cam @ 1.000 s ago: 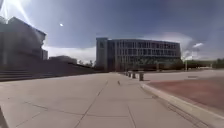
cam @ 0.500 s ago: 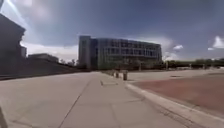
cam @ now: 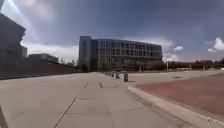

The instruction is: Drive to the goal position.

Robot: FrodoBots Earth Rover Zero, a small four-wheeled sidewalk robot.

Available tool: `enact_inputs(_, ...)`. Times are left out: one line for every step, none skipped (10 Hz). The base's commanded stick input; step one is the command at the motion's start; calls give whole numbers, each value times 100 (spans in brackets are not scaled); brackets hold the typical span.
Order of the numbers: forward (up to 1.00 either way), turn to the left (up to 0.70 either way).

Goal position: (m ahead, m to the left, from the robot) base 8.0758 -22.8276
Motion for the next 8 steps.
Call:
enact_inputs(70,0)
enact_inputs(70,0)
enact_inputs(70,0)
enact_inputs(70,0)
enact_inputs(70,0)
enact_inputs(70,0)
enact_inputs(70,0)
enact_inputs(70,0)
